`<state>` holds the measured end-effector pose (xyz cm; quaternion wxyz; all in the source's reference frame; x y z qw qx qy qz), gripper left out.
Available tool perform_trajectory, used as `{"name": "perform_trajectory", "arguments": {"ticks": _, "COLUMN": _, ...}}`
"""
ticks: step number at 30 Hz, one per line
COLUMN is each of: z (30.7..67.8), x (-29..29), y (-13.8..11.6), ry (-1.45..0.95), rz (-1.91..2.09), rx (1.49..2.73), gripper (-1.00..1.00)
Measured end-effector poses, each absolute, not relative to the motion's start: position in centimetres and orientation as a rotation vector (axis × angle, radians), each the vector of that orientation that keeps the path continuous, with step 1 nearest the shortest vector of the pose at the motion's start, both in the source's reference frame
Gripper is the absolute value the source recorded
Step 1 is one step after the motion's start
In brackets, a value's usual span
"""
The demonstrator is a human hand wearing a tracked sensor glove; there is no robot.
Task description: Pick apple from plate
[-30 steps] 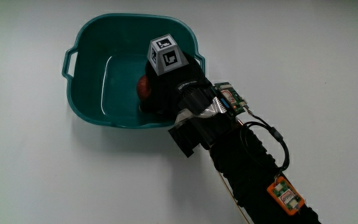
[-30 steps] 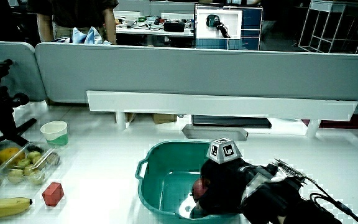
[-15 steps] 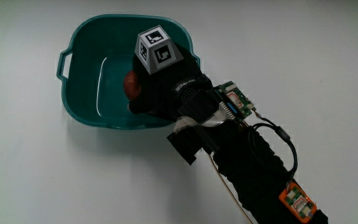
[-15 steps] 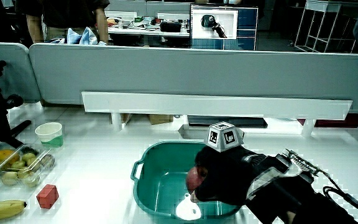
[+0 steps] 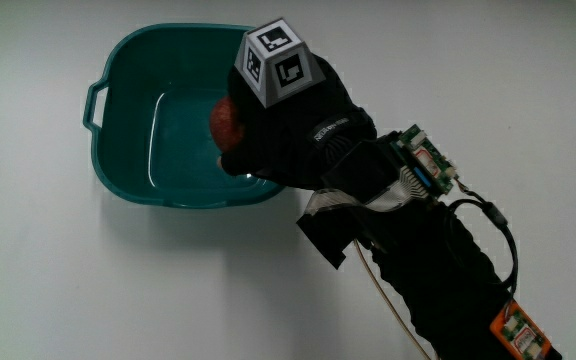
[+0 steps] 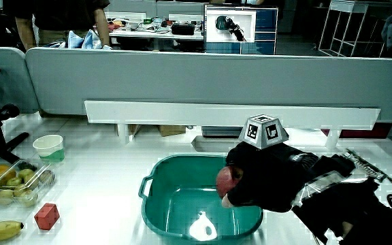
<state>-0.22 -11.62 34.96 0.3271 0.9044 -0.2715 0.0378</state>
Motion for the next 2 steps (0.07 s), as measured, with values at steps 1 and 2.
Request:
{"name": "perform_trajectory", "arguments": {"ticks": 1, "z": 34.56, "x": 0.20, "y": -11.68, "ry": -0.729, "rz": 0.150, "rx": 2.362, "gripper": 1.00}}
{"name": "perform_trajectory", "arguments": {"ticks": 2, "z": 35.15, "x": 0.60, "y": -11.92, "ry": -0.686, "rz": 0.067, "rx": 2.360, "gripper": 1.00}}
